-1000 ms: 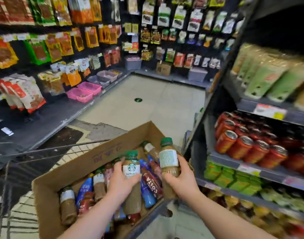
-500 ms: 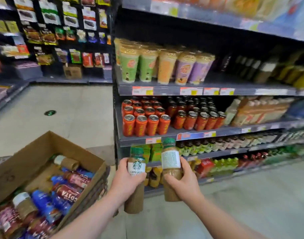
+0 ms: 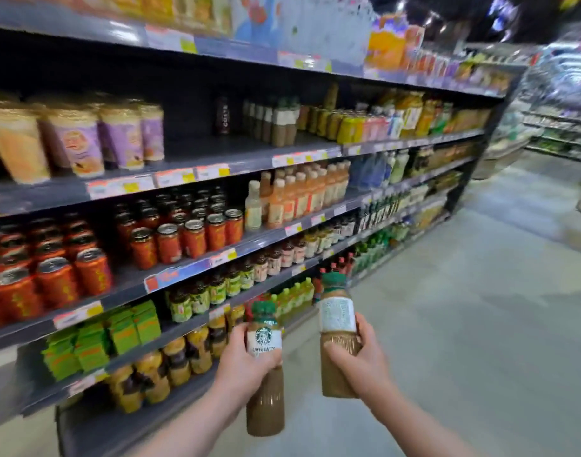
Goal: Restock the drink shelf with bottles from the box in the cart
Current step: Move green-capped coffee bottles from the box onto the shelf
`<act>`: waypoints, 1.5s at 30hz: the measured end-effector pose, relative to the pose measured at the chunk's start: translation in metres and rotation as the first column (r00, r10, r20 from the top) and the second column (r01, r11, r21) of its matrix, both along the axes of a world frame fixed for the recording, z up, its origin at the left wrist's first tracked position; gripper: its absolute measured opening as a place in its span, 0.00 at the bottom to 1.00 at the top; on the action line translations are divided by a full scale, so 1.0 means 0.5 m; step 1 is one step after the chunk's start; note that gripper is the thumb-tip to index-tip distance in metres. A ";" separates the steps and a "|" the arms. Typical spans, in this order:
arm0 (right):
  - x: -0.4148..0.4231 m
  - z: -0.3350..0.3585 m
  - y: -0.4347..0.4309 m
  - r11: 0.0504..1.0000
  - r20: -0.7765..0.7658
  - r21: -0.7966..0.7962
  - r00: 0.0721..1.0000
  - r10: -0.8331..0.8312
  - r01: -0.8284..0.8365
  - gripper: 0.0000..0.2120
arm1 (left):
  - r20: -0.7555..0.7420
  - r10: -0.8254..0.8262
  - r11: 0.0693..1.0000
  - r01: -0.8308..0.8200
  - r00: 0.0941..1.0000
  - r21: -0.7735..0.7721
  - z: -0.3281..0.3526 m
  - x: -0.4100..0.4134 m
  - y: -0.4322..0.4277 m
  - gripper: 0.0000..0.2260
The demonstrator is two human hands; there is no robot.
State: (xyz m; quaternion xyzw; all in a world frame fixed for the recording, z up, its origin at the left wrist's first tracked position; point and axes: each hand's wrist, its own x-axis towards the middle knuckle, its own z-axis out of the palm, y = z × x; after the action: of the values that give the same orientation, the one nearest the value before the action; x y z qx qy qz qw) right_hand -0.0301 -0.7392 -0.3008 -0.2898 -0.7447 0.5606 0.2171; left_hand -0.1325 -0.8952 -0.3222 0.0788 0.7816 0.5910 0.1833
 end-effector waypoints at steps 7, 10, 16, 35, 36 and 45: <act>0.022 0.004 0.154 0.998 -0.030 -0.029 0.998 -0.062 0.061 0.29 | -0.019 -0.096 0.995 0.096 0.995 -0.013 0.032 -0.019 0.154 0.26; 0.006 0.005 0.198 0.998 -0.050 -0.025 0.997 -0.058 0.057 0.26 | -0.011 -0.114 0.993 0.114 0.993 0.007 0.040 -0.057 0.206 0.28; -0.069 0.033 0.319 0.998 -0.078 -0.043 0.995 -0.058 0.054 0.31 | -0.037 -0.141 0.988 0.143 0.989 0.063 0.057 -0.167 0.359 0.32; -0.466 0.102 0.675 0.999 -0.124 0.014 0.992 -0.033 0.035 0.30 | -0.170 -0.197 0.967 0.220 0.965 0.127 0.118 -0.537 0.731 0.29; -0.490 0.101 0.692 1.000 -0.133 0.016 0.991 -0.010 0.012 0.30 | -0.174 -0.168 0.973 0.192 0.970 0.130 0.116 -0.553 0.740 0.29; -0.686 0.121 0.876 0.952 -0.142 0.035 0.941 0.307 -0.305 0.29 | -0.197 0.145 0.983 -0.118 0.970 0.142 0.117 -0.662 0.844 0.30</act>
State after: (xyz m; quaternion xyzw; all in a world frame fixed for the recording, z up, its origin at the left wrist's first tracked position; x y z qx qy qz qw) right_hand -0.3729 -0.3014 -0.2404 -0.1277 -0.7663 0.6025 0.1830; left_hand -0.4635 -0.4733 -0.2635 0.0993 0.7601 0.6398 0.0559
